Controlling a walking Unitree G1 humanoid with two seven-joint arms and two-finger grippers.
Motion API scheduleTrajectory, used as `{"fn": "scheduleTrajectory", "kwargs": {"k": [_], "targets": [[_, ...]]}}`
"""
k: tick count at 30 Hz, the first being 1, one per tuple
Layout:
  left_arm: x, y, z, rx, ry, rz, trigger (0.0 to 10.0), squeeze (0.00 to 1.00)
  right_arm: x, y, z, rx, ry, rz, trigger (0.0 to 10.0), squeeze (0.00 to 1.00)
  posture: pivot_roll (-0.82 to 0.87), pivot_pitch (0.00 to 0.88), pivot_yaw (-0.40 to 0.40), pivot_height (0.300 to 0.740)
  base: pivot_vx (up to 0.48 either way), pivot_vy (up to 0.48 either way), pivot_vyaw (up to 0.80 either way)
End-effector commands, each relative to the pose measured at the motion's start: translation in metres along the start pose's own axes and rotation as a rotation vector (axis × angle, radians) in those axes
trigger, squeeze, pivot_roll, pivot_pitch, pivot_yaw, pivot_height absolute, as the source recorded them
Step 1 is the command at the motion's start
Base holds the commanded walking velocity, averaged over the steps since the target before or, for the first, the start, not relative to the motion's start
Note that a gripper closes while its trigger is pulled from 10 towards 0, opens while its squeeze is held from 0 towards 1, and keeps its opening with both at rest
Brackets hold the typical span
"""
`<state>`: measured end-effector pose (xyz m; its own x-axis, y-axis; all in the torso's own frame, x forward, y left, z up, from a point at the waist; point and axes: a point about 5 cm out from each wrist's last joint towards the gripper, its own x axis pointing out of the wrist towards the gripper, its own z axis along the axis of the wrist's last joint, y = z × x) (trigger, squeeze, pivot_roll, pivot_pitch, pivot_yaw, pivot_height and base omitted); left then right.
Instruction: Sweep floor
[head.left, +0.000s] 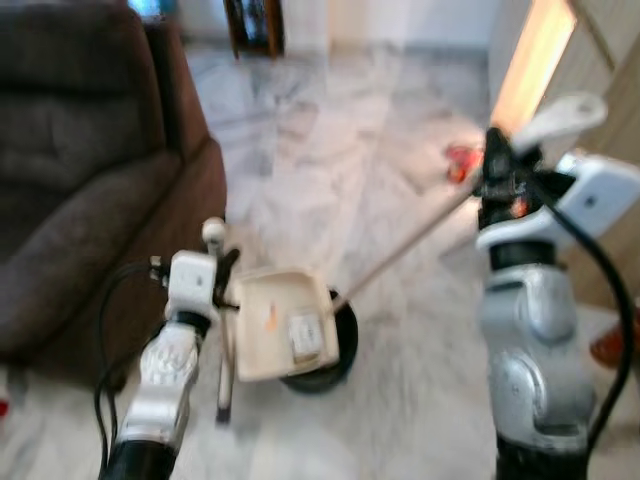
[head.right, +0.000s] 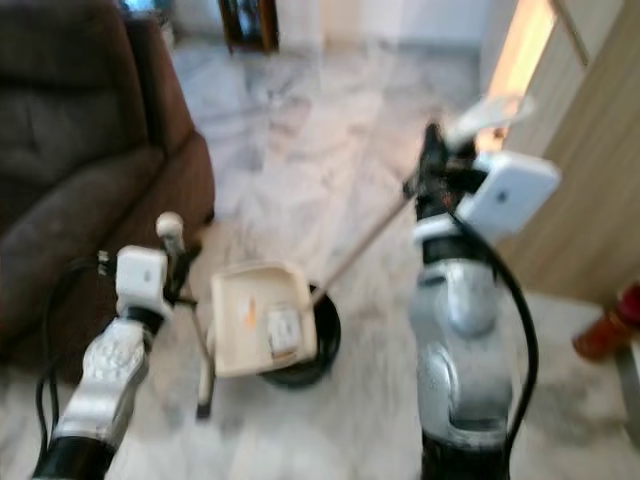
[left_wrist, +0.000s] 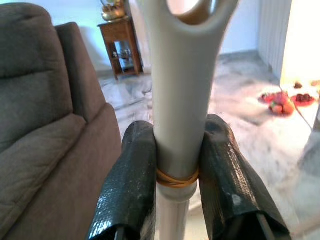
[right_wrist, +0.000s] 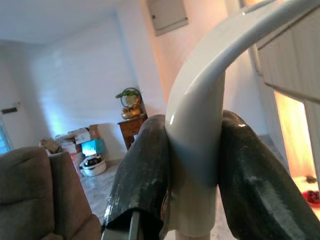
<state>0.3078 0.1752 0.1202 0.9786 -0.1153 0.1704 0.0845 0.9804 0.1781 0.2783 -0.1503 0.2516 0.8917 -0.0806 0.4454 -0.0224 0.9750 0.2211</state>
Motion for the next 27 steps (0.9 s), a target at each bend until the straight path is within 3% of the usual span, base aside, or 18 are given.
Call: {"fn": "scheduleTrajectory", "kwargs": {"k": [1, 17, 27], "targets": [[0.002, 0.007, 0.007, 0.013, -0.035, 0.014, 10.0, 0.00, 0.002, 0.011, 0.014, 0.043, -0.075, 0.038, 10.0, 0.00, -0.01, 0.091, 0.029, 0.740, 0.274, 0.000, 0.00], [0.001, 0.007, 0.009, 0.005, -0.049, 0.011, 10.0, 0.00, 0.001, 0.015, 0.014, 0.053, -0.076, 0.051, 10.0, 0.00, -0.01, 0.093, 0.030, 0.740, 0.256, 0.000, 0.00], [0.000, 0.004, 0.009, 0.000, -0.054, -0.006, 10.0, 0.00, -0.001, 0.033, 0.019, -0.063, -0.133, 0.161, 10.0, 0.00, -0.01, 0.093, 0.030, 0.740, 0.000, 0.000, 0.00]]}}
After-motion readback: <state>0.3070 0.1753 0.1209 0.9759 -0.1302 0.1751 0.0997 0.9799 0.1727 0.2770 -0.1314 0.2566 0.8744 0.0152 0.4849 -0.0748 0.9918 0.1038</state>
